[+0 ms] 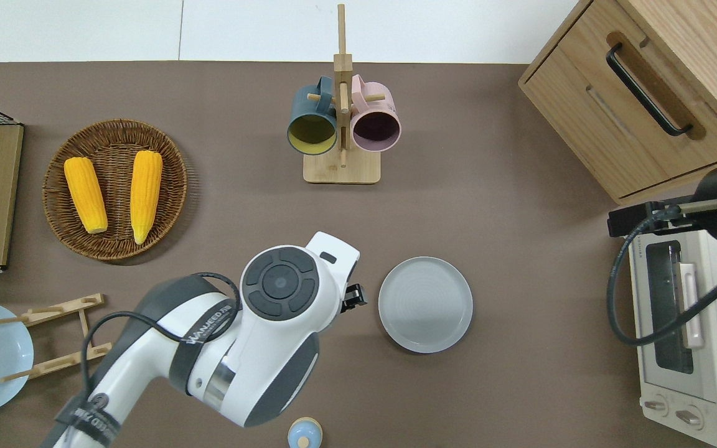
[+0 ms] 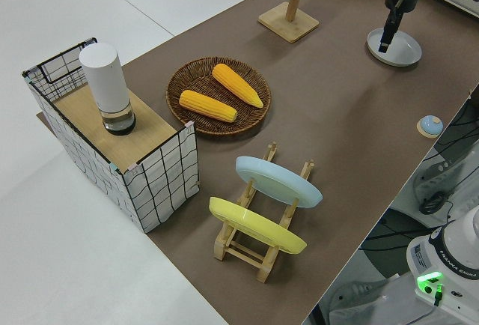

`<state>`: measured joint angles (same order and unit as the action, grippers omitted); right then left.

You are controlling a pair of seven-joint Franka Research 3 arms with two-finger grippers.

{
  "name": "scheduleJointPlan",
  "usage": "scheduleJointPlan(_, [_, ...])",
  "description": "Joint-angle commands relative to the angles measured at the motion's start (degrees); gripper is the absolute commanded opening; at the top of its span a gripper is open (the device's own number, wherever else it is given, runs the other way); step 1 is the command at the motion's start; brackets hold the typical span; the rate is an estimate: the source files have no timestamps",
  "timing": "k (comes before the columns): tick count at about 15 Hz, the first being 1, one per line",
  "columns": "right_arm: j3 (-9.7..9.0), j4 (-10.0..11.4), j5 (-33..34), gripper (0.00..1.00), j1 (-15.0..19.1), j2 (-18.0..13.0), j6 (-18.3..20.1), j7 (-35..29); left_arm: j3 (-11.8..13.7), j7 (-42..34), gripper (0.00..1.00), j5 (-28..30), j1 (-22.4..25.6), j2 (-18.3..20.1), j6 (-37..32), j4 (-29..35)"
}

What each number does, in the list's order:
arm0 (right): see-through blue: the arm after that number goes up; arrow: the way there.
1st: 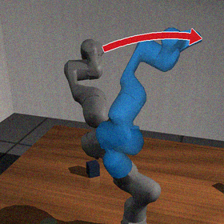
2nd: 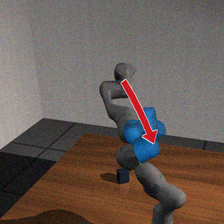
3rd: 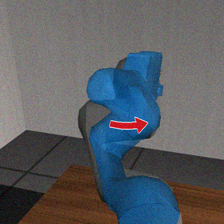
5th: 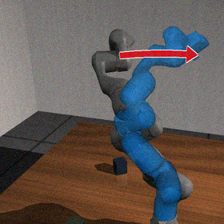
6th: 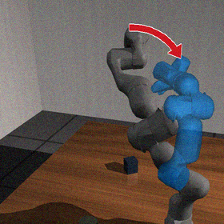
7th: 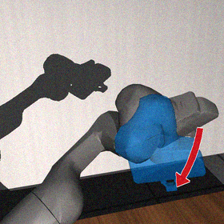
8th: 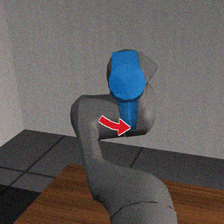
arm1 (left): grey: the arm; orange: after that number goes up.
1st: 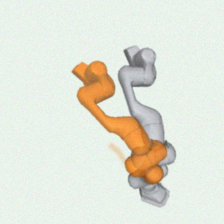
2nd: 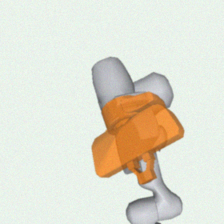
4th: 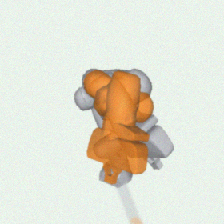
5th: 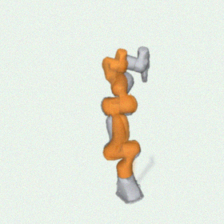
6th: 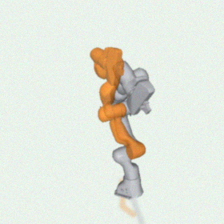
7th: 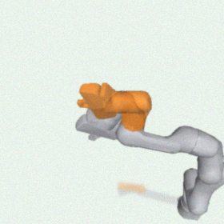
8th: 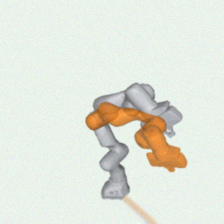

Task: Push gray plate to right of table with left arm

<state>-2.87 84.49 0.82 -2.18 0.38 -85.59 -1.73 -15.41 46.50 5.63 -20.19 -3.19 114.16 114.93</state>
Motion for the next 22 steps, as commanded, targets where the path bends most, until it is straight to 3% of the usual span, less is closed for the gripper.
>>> scheduleJointPlan(1, [0.06,-0.3,-1.3,0.983,0.2,-0.2,0.7,0.1,-0.1,-6.4,1.0,-0.7,5.0,5.2,-6.2,-0.1])
scheduleJointPlan(7, [0.06,-0.3,-1.3,0.983,0.2,-0.2,0.7,0.1,0.2,-20.0,1.0,-0.9,14.4,7.5,-19.6,-6.3])
scheduleJointPlan(11, [0.06,-0.3,-1.3,0.983,0.2,-0.2,0.7,0.1,2.3,-28.3,1.0,-0.9,18.8,10.1,-21.2,-6.6])
scheduleJointPlan(18, [0.06,-0.3,-1.3,0.983,0.2,-0.2,0.7,0.1,11.7,-42.2,1.0,-2.8,19.2,11.2,-26.5,-11.6])
scheduleJointPlan(22, [0.06,-0.3,-1.3,0.983,0.2,-0.2,0.7,0.1,15.0,-49.6,1.0,-6.4,19.3,11.3,-27.3,-14.3])
